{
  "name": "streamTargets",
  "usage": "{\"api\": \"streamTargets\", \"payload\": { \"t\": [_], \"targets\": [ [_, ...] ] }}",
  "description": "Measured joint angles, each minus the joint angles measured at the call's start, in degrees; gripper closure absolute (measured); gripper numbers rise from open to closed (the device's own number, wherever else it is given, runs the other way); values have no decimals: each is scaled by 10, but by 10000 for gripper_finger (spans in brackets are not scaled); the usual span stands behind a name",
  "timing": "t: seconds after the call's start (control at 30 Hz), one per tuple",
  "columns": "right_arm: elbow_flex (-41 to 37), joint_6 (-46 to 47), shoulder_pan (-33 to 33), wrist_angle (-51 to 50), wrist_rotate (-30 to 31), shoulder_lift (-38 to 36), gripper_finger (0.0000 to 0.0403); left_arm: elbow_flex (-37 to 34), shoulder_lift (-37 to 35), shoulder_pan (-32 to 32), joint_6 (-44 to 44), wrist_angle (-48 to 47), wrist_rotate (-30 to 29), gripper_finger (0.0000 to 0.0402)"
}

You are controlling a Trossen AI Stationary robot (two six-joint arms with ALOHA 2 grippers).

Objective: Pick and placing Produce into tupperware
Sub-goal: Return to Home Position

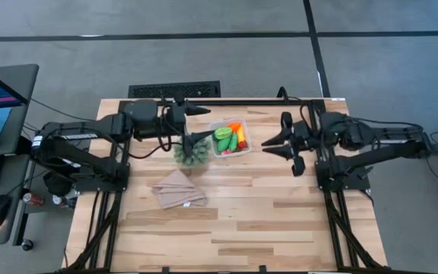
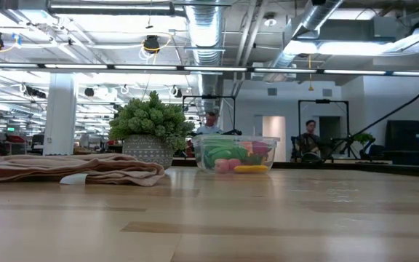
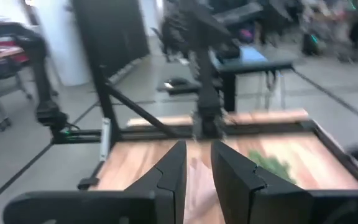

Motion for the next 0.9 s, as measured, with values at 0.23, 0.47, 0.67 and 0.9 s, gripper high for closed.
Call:
{"api": "streamTargets", "payload": {
  "t": [0.23, 0.47, 0.67, 0.9],
  "targets": [
    [0, 16, -35, -18, 0, -2, 335, -139, -38, 1, -49, 140, -40, 102],
    [-6, -4, -35, -5, -1, -2, 335, -336, -151, -2, -119, 309, -93, 102],
    [-87, -4, -37, 137, -3, -10, 335, -430, -254, -46, -121, 375, -181, 102],
    [-207, 46, -59, 328, -11, -10, 335, -490, -326, -106, -104, 383, -316, 102]
  ]
}}
